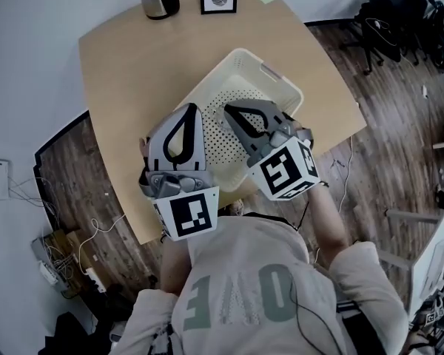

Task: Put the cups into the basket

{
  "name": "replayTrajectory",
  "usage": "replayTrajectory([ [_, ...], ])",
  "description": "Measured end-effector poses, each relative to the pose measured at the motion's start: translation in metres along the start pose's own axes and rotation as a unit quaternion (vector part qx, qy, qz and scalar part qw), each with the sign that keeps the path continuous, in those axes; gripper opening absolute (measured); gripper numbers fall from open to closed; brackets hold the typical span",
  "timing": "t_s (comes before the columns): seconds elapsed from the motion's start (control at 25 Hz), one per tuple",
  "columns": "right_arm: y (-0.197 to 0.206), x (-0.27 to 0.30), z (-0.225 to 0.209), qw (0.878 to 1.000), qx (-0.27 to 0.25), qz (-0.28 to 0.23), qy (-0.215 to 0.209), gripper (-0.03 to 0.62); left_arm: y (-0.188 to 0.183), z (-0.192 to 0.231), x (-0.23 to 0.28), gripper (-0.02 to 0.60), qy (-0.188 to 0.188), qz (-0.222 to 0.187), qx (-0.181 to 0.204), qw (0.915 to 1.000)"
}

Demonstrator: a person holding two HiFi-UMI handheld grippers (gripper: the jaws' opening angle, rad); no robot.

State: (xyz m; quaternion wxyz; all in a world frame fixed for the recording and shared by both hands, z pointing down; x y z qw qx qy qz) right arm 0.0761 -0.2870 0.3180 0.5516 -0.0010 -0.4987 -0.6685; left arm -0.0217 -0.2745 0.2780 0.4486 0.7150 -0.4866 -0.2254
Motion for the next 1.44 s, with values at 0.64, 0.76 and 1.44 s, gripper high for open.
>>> replayTrajectory([
  [0.64, -0.028, -0.077, -0.008, 0.989, 0.009, -0.086, 0.124, -0.003, -0.053, -0.011, -0.021, 0.005, 0.012, -0.047, 0.019, 0.9987],
  [0.76, -0.030, -0.081, -0.010, 0.988, 0.008, -0.091, 0.125, -0.002, -0.054, -0.012, -0.020, 0.005, 0.013, -0.045, 0.020, 0.9987],
  [1.44, -0.029, -0.081, -0.011, 0.988, 0.024, -0.085, 0.126, -0.002, -0.045, -0.005, -0.016, 0.005, 0.018, -0.038, 0.020, 0.9989],
])
Point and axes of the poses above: the fingertips, and each gripper's own axes: x forward along the fingers, z to its left, y out of its underside, the point moved 5 cm from there along -x, backward along the fingers, and after that the axes turned 13 degrees about z, right-handed, at the moved point
